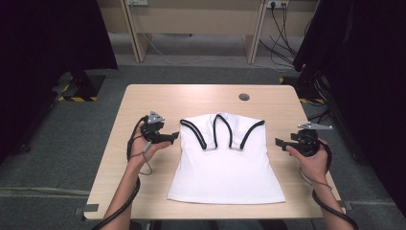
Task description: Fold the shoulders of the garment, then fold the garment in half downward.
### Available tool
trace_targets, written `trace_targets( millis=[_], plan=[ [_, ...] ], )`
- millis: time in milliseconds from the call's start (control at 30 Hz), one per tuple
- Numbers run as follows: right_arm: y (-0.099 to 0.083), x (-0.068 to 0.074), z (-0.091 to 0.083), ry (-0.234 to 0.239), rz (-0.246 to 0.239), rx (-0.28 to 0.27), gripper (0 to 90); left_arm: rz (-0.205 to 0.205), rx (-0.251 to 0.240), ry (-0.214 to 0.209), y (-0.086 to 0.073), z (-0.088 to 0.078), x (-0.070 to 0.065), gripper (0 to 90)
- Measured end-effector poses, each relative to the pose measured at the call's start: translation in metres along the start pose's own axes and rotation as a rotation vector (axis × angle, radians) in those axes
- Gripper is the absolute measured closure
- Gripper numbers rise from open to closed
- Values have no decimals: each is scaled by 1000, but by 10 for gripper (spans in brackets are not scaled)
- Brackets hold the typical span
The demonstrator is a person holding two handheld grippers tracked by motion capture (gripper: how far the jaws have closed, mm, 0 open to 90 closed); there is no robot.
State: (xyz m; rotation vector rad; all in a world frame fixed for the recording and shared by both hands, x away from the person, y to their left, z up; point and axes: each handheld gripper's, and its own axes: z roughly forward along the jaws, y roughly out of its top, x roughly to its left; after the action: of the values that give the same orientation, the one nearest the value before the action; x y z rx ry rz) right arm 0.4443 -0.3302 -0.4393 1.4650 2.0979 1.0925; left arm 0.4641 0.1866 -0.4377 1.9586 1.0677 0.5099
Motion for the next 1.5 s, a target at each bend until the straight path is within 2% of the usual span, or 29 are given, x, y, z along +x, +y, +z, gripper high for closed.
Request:
trace_targets(
  millis=[133,267,433,567,700,833,1033,1167,1300,1400,1500],
  plan=[
    [4,1,5,1,-21,18,208,-15,-3,8,6,7,5,228],
    [19,-1,16,-4,-22,34,209,-35,31,28,15,24,16,231],
    [43,-6,37,-12,-11,45,242,-110,67,41,26,49,33,246],
    [62,-8,59,-15,-12,73,271,-133,95,29,34,68,38,259],
    [72,-10,83,-13,-13,111,296,-131,127,10,37,82,39,269],
    [74,-8,100,-8,-39,143,335,-96,158,-9,36,94,39,294],
    [69,-6,113,-21,-71,172,435,-53,163,-37,36,107,36,372],
    [67,-6,115,-21,-104,164,529,-9,161,-48,37,112,32,431],
    [64,-1,114,-20,-154,153,654,48,162,-54,37,113,25,531],
    [63,3,113,-3,-169,155,781,42,161,-65,38,113,22,627],
    [64,4,113,3,-146,159,812,20,150,-78,38,112,21,756]
  ],
)
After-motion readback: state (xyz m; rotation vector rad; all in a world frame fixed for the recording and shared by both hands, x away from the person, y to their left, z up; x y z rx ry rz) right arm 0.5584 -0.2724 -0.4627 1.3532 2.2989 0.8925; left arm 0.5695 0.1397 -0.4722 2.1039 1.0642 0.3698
